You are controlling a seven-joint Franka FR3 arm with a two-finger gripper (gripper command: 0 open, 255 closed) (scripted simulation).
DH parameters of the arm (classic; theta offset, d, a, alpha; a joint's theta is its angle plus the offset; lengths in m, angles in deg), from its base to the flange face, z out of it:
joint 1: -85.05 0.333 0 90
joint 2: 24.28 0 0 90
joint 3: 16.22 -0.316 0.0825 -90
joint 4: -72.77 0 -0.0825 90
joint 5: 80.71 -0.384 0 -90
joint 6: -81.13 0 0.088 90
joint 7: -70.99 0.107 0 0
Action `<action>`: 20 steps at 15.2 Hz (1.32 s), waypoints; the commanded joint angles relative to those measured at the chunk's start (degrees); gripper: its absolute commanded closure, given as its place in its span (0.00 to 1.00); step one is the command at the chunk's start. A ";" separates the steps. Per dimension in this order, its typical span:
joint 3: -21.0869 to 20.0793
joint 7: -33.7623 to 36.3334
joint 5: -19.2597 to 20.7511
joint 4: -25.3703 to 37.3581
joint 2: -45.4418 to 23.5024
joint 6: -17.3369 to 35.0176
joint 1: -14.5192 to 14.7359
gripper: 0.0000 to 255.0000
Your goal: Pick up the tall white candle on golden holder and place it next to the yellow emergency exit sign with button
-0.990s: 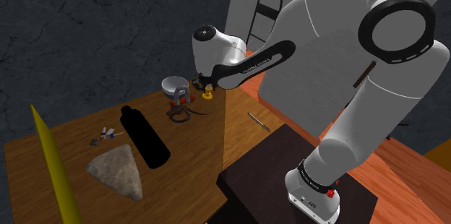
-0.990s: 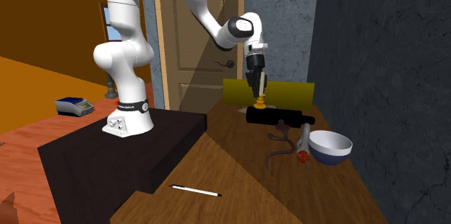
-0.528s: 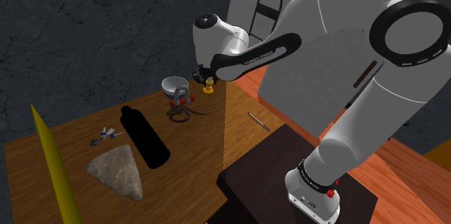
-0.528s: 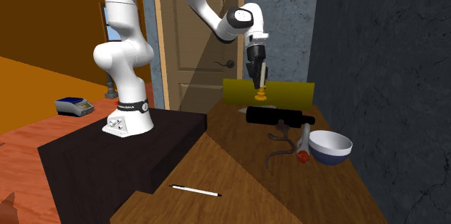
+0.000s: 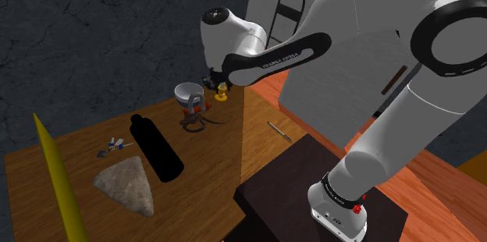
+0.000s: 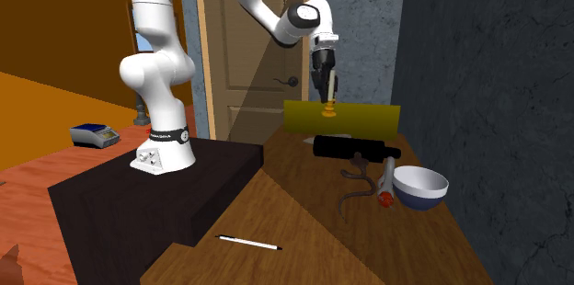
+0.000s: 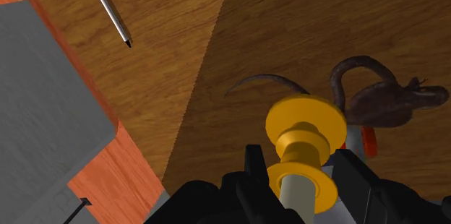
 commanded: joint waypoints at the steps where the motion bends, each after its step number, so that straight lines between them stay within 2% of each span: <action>1: -1.56 2.70 -0.26 0.45 -0.20 -1.52 1.63 1.00; 11: -8.35 15.92 0.50 7.41 -5.82 -10.10 10.00 1.00; 20: -12.14 27.66 3.96 19.74 -16.43 -19.80 20.13 1.00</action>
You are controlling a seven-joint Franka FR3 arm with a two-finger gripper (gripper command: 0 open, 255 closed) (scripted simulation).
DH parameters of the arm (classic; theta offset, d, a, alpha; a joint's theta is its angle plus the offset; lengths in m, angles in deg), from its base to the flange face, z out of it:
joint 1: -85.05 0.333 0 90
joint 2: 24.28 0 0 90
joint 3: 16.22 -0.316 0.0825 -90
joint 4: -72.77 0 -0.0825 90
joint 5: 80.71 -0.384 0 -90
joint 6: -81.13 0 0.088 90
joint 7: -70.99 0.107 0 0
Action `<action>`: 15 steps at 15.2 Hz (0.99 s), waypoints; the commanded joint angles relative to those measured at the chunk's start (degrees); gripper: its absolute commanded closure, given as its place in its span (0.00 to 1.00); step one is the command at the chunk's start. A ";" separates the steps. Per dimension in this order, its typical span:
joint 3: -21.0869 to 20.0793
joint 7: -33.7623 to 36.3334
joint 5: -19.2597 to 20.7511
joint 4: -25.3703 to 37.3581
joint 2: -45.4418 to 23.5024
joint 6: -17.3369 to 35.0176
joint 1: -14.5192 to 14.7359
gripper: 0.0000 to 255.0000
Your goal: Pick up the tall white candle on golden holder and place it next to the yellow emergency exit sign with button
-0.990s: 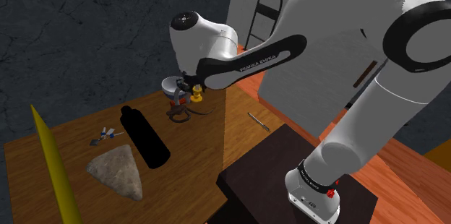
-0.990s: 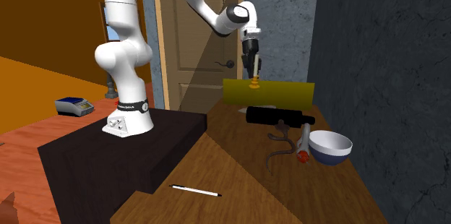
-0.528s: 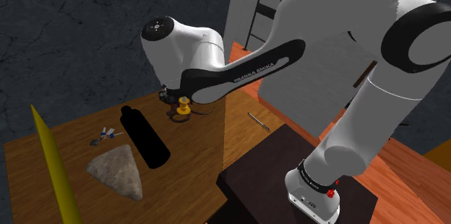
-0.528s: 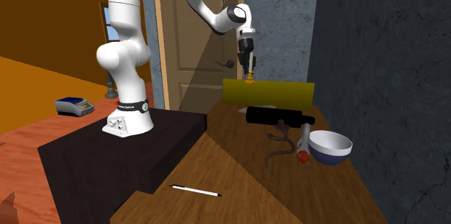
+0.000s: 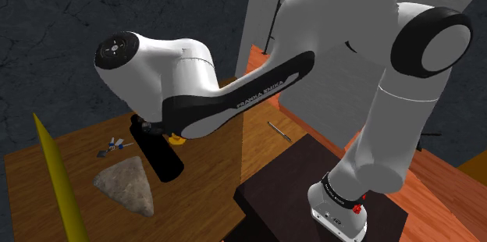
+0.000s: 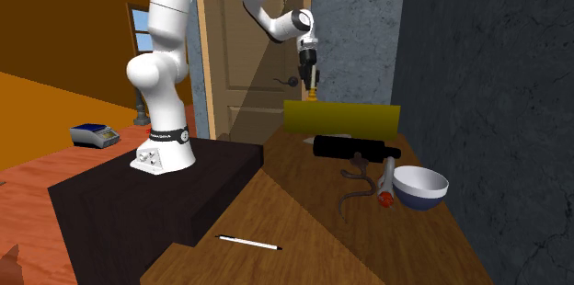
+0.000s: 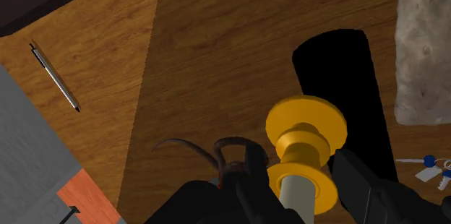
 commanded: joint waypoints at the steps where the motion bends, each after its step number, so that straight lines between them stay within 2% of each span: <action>1: -0.42 2.27 0.87 3.30 -2.64 -2.36 2.52 1.00; 7: -0.59 8.13 3.79 15.36 -11.76 -9.64 11.70 1.00; 15: 0.40 10.43 5.61 12.61 -14.19 -5.46 11.95 1.00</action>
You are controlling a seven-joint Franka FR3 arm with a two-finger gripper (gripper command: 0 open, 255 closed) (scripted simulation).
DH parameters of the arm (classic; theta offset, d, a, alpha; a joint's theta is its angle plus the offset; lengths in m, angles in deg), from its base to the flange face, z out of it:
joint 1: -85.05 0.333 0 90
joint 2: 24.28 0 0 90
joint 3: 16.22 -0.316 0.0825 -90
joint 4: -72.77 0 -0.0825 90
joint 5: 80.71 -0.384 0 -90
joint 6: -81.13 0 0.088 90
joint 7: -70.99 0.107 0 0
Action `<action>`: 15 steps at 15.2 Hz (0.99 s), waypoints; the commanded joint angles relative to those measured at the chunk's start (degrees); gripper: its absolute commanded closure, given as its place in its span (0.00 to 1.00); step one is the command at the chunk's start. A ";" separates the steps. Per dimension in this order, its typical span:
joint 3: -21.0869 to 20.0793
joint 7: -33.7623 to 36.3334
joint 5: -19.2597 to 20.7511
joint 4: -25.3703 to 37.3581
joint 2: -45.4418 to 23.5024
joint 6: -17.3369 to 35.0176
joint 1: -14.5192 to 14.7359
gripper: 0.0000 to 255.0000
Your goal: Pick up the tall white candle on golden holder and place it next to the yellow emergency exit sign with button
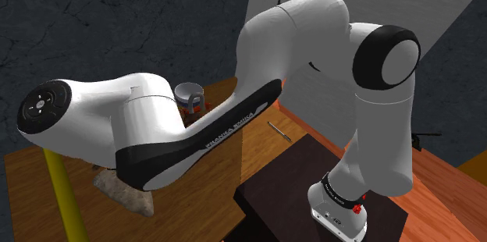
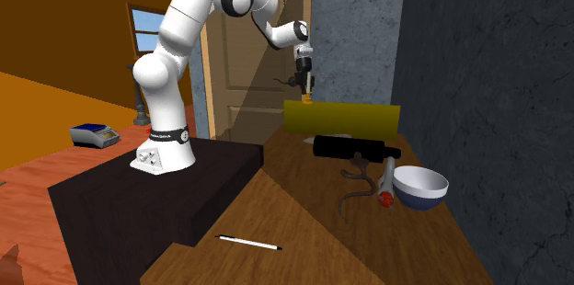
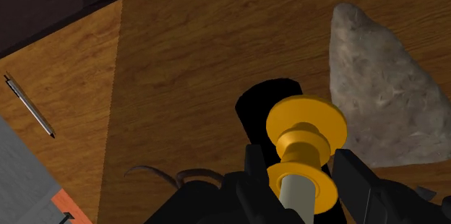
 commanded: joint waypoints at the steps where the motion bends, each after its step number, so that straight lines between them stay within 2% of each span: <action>1: 0.22 0.60 0.44 -0.66 -0.56 0.99 0.08 1.00; 15: 2.66 4.66 4.48 -3.12 -6.24 7.34 1.33 1.00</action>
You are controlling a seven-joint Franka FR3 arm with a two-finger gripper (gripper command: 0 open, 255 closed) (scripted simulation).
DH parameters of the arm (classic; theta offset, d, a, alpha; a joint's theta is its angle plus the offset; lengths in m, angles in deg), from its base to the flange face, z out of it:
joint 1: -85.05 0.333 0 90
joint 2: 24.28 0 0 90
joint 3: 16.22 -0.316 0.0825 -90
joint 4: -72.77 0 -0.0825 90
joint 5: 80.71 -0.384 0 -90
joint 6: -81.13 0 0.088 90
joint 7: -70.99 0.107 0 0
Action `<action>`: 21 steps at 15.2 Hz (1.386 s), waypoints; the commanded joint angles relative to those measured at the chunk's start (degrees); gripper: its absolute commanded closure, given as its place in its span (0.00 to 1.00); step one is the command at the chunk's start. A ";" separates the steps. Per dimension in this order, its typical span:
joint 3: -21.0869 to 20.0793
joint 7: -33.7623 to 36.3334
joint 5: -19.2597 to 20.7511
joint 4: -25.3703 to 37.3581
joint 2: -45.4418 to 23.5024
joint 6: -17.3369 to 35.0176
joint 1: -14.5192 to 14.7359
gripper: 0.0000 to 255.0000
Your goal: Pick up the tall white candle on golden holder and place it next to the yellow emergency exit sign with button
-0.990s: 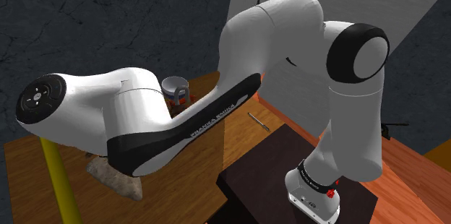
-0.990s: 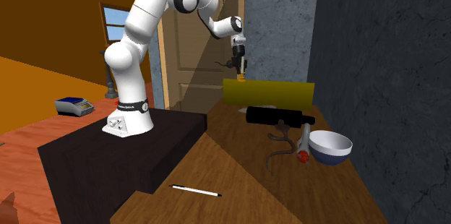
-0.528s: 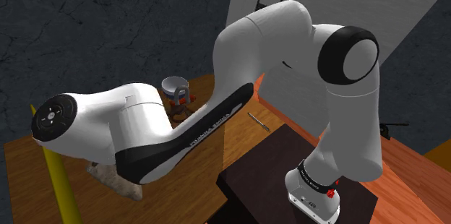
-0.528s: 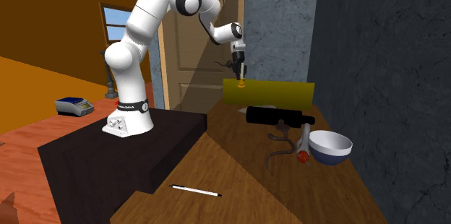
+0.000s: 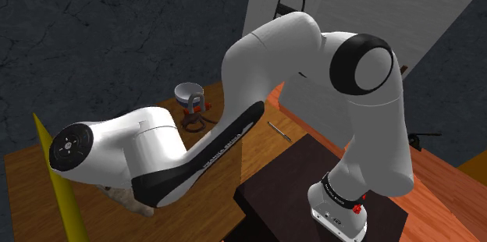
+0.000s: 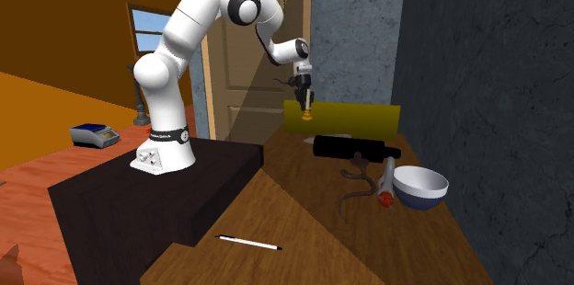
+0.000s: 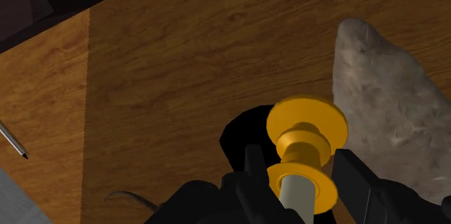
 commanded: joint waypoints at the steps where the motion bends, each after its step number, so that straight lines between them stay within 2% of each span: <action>1: 0.42 0.53 0.64 0.02 -1.00 0.77 0.29 1.00; 21: 5.07 5.70 6.85 1.20 -11.37 8.13 3.34 1.00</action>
